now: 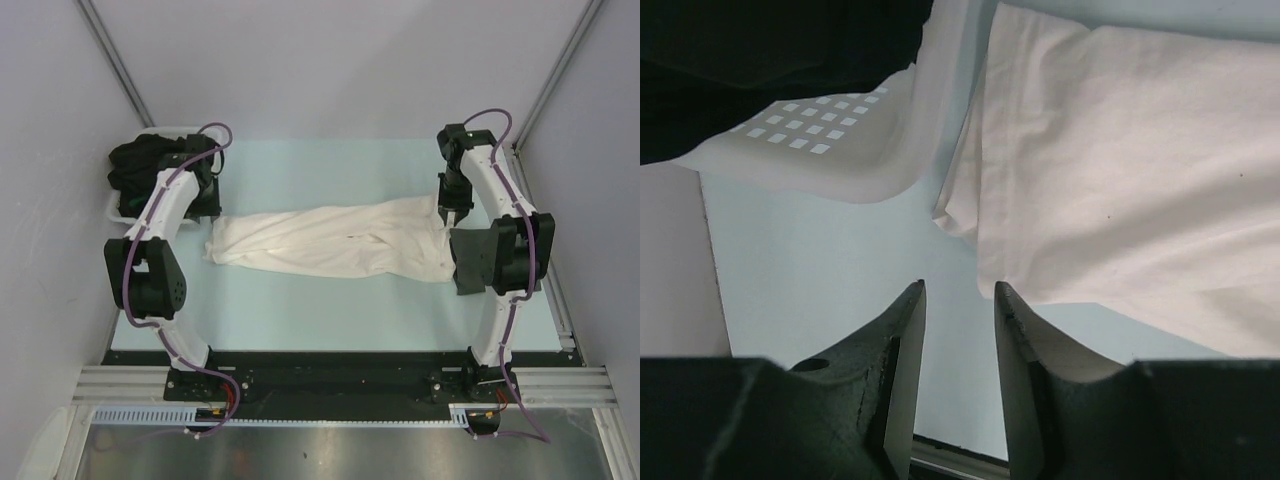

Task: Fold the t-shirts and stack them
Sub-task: Fold the other side of the tshirt into a rectangle

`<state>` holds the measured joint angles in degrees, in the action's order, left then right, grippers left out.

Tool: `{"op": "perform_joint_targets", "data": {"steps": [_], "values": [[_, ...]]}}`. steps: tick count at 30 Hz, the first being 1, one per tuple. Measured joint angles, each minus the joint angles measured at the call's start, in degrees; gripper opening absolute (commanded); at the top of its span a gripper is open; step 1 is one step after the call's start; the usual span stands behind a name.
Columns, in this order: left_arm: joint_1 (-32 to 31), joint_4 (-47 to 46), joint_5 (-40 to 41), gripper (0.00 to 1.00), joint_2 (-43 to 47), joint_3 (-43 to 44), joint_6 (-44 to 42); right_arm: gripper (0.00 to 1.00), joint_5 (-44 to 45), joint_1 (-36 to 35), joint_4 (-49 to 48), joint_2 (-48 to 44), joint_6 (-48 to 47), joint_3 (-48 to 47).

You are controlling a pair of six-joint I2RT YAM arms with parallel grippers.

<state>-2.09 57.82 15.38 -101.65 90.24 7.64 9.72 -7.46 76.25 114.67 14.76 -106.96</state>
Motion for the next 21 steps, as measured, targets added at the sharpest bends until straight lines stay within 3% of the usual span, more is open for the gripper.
{"op": "perform_joint_targets", "data": {"steps": [8,14,21], "values": [[0.0,-0.2,-1.0,0.36,0.0,3.2,0.0,0.33,3.2,0.0,0.0,0.3,0.0,-12.1],[-0.2,-1.6,-3.4,0.38,-0.9,3.1,0.5,0.33,3.2,-0.5,-0.1,1.2,0.1,-11.4],[-0.7,-5.0,-4.8,0.47,-4.3,2.6,0.9,0.34,4.3,-2.2,-3.0,3.1,-0.7,-11.2]]}}
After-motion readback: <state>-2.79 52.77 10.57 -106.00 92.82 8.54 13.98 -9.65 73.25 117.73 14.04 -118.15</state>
